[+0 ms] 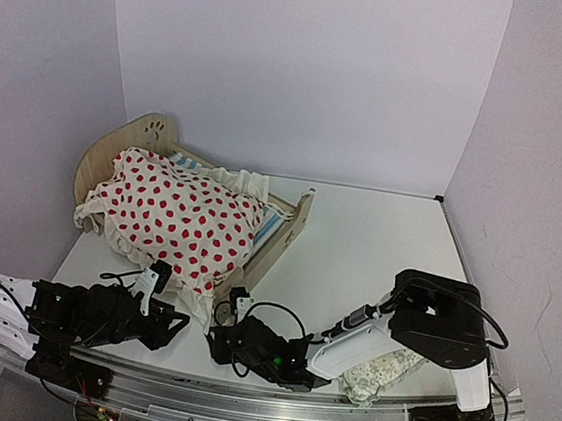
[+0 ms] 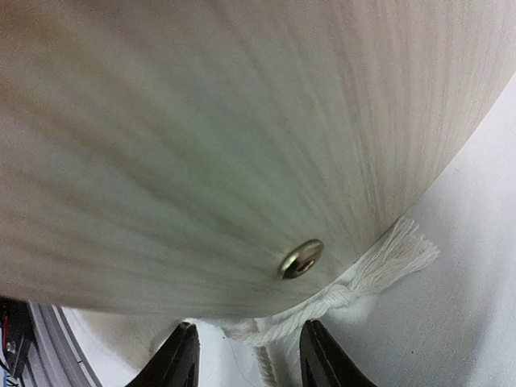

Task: Set up the pet bed
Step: Tie the right ropes of the mattress at the bed frame.

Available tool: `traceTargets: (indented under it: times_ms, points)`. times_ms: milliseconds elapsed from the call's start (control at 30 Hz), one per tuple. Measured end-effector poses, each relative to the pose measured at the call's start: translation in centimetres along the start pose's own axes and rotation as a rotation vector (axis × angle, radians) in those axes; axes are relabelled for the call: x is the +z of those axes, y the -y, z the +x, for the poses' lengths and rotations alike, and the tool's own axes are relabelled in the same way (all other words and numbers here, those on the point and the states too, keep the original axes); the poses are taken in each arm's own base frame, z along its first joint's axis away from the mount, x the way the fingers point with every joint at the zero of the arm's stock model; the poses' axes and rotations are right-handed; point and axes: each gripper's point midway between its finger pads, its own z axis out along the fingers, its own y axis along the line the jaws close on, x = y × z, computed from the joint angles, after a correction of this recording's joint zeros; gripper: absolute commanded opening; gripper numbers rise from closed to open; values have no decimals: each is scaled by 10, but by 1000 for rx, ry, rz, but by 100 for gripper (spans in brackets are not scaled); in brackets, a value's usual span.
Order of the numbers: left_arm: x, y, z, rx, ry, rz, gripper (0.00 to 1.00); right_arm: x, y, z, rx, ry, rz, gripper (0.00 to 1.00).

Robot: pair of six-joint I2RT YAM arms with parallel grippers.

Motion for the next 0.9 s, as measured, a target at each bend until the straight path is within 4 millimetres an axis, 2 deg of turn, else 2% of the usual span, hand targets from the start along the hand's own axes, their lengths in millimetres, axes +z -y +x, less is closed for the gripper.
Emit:
traceTargets:
  times_ms: [267,400,533,633,900]
  points:
    - [-3,7,-1,3,5,47,44,4,-8,1,-58,161,55,45]
    - [-4,10,-3,3,10,66,43,1,-10,1,-83,247,110,39]
    - [-5,12,-1,3,6,83,43,-6,-6,2,-114,307,168,28]
    - [-4,12,0,4,3,86,43,-12,-1,-2,-138,348,216,21]
    - [-4,12,1,5,1,87,42,-26,40,-9,-194,388,326,20]
